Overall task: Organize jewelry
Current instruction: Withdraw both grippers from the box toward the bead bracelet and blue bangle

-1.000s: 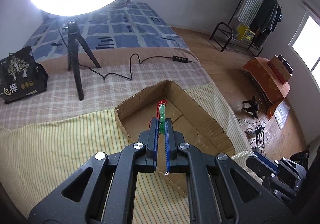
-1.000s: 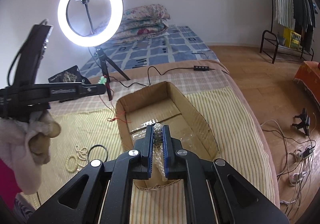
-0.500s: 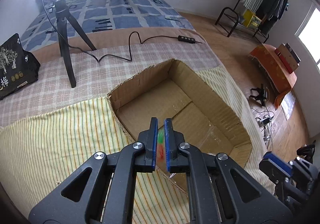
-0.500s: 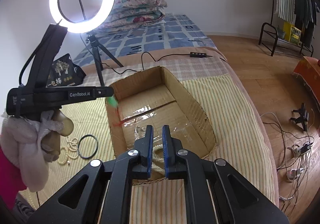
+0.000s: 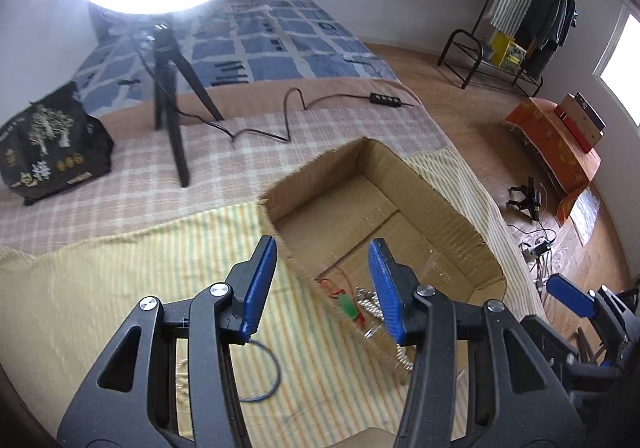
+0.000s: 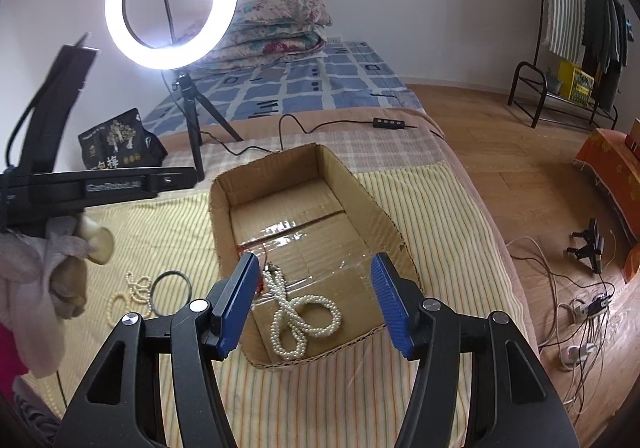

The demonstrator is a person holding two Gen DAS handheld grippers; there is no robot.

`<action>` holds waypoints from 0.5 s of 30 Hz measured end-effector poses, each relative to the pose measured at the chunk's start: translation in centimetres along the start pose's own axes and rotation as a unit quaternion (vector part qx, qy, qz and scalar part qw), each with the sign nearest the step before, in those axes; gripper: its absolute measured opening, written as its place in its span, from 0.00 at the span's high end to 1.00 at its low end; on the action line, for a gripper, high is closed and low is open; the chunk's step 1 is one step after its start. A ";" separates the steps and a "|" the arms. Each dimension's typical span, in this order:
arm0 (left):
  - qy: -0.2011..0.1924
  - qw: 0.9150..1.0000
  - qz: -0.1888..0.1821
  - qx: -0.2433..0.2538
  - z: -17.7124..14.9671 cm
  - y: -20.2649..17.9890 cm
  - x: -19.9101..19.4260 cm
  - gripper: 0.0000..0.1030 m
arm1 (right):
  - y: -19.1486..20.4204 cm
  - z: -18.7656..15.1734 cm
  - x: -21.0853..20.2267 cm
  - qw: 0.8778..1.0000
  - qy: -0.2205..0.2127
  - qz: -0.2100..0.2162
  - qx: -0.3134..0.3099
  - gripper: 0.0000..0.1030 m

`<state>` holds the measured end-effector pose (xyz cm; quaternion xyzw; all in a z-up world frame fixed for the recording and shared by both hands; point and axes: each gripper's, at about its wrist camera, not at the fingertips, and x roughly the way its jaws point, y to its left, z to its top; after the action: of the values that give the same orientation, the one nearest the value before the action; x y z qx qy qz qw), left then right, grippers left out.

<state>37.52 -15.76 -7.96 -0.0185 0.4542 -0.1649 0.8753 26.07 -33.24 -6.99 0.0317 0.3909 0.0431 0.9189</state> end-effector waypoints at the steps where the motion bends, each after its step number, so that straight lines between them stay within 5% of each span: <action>1: -0.006 1.000 0.003 0.000 -0.2 0.5 -0.9 0.53 | 0.2 -0.1 -0.2 1.000 -0.002 0.000 -0.001 0.44; 10: -0.036 0.999 0.016 -0.008 -2.3 5.3 -7.0 0.53 | 2.6 -0.9 -3.2 0.998 -0.043 0.008 -0.033 0.44; 15: -0.039 0.998 0.043 -0.004 -4.7 8.0 -10.0 0.53 | 5.1 -1.4 -4.6 0.994 -0.069 0.018 -0.079 0.21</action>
<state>30.64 -4.62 -4.31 -0.0092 0.4211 -0.1245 0.8984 21.59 -28.65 -4.25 -0.0308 0.3218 0.0875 0.9423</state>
